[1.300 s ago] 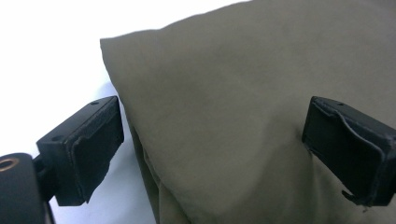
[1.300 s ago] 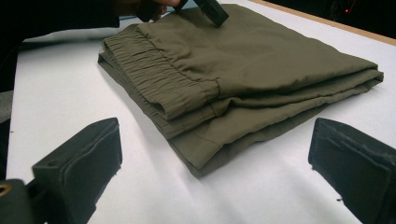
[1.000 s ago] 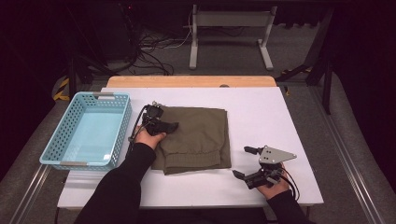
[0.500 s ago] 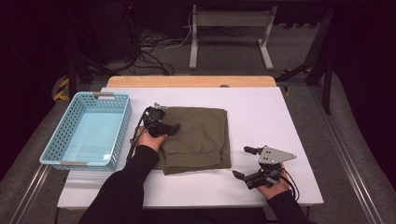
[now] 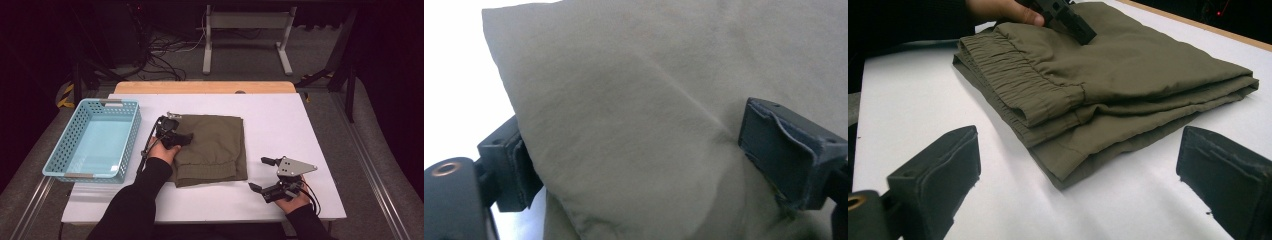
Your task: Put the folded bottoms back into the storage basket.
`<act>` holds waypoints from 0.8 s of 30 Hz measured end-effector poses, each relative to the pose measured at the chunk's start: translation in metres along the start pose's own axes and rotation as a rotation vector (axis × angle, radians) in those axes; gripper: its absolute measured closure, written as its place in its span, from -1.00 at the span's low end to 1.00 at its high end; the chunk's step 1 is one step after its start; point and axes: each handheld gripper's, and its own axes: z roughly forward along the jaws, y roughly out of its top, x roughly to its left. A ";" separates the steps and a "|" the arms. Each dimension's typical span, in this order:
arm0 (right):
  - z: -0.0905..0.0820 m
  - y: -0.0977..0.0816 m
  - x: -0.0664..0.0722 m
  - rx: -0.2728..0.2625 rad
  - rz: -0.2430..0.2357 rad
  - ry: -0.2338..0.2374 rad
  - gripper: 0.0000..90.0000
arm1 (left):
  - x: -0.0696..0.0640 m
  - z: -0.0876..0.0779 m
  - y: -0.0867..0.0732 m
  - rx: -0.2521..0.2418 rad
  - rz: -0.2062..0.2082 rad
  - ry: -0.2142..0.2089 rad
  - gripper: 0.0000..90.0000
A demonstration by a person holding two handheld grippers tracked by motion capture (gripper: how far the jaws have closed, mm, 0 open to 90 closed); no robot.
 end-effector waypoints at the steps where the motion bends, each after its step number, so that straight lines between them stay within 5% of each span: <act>1: 0.000 0.000 0.000 0.001 -0.001 0.001 -0.89 | -0.001 0.000 0.000 0.001 -0.003 0.003 -0.69; 17: 0.000 0.000 0.001 0.003 -0.007 0.000 -0.88 | -0.013 -0.007 0.000 0.010 -0.032 0.011 -0.08; 24: 0.001 0.000 0.001 0.005 -0.009 0.001 -0.88 | -0.025 -0.008 0.001 0.012 0.000 -0.015 0.54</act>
